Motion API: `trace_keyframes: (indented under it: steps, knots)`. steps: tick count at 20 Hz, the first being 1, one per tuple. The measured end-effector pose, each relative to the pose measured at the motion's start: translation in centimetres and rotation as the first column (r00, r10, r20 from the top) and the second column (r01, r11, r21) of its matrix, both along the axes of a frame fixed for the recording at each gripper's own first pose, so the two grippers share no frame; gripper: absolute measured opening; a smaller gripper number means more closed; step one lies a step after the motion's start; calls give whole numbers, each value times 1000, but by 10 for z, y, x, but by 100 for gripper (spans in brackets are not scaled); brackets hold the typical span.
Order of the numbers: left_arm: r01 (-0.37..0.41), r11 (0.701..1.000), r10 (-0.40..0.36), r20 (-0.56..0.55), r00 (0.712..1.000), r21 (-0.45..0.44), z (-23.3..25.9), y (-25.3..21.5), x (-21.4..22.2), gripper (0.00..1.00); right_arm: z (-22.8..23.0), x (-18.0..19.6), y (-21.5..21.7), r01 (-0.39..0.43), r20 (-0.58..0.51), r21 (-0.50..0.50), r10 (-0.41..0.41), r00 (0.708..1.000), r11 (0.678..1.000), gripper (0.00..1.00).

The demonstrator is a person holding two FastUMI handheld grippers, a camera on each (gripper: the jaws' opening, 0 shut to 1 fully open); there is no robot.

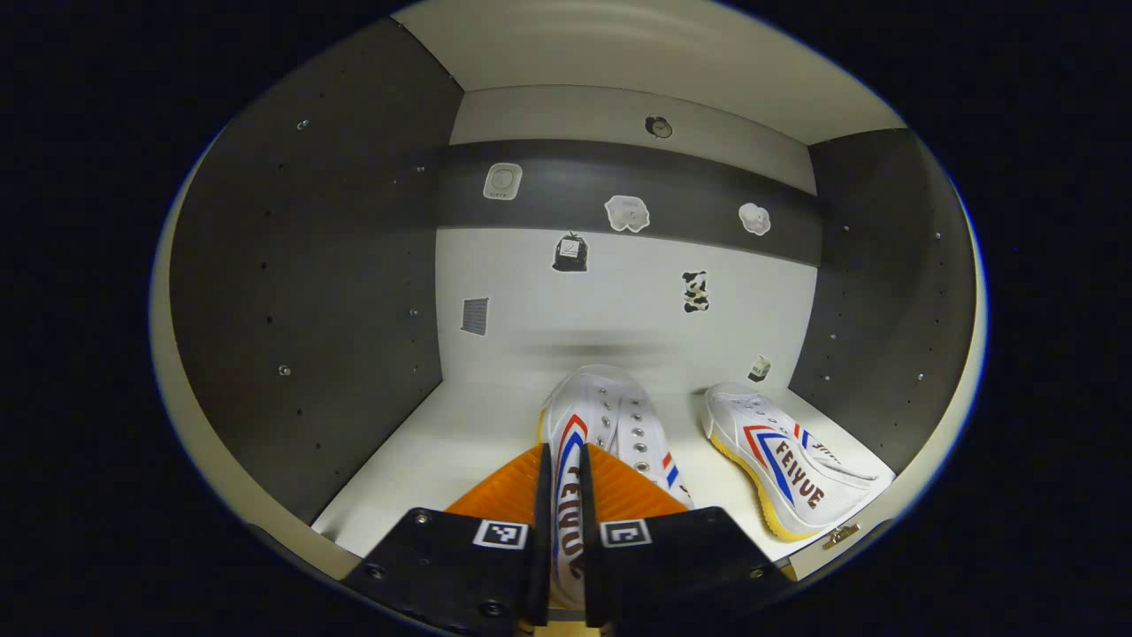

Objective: Grab one shoe with the right hand and put it into the shoe cabinet, grab the other shoe with the left hand and put it into the shoe cabinet; then close the right door with the right hand and the left door with the left hand.

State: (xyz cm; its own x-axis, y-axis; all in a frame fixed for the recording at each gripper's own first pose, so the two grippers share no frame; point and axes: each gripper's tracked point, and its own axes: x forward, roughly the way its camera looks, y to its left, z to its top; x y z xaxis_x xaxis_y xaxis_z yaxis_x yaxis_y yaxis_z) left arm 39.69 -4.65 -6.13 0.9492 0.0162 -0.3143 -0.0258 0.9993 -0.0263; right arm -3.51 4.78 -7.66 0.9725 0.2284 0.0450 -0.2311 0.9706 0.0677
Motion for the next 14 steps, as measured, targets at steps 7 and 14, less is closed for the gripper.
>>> trace_keyframes:
  steps: [7,14]
  knots:
    - [14,992,-11,-24,1000,129,22,4,-54,100,0,-3,9,-2,7,-27,2,1000,1000,100]
    - [126,986,-137,98,986,112,87,-8,-166,98,-7,5,8,30,-7,-49,-30,1000,998,100]
